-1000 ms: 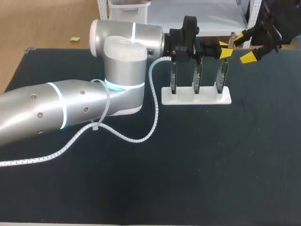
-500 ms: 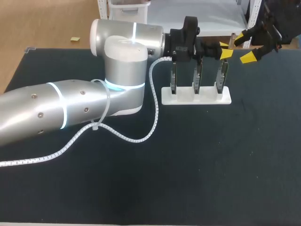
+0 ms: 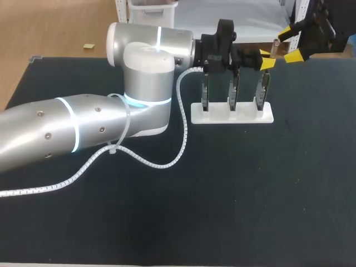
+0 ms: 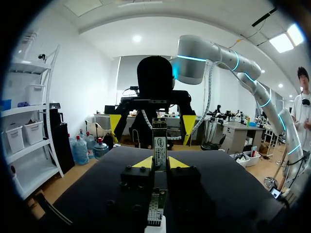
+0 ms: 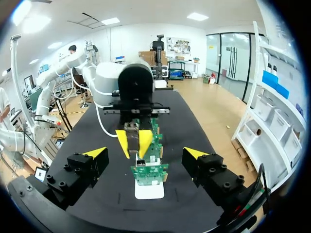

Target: Pick up the optical module with the left hand, and insert it into the network port with the right hand.

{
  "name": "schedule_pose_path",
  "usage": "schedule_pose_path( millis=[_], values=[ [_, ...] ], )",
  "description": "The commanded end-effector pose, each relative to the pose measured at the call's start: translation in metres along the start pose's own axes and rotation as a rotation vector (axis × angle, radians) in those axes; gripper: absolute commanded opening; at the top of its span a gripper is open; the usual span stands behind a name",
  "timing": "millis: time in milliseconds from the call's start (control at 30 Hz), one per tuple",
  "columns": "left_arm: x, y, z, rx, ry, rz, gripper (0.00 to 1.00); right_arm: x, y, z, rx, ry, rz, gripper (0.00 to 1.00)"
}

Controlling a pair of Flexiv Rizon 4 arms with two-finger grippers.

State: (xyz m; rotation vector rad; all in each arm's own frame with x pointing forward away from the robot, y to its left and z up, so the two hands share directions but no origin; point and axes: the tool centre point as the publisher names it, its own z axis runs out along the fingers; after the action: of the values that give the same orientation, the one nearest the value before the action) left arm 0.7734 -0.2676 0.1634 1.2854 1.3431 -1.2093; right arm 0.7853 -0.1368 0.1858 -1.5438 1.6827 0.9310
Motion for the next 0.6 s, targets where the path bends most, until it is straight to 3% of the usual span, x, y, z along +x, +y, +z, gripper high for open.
schedule_pose_path(
  millis=[33,600],
  values=[
    [0.000,0.003,0.001,0.005,0.003,-0.001,0.00,-0.008,0.005,-0.003,0.001,-0.002,-0.006,1.00],
    [0.000,0.003,0.001,0.005,0.003,-0.001,0.00,-0.020,0.008,0.004,-0.037,-0.020,-0.028,1.00]
  ],
)
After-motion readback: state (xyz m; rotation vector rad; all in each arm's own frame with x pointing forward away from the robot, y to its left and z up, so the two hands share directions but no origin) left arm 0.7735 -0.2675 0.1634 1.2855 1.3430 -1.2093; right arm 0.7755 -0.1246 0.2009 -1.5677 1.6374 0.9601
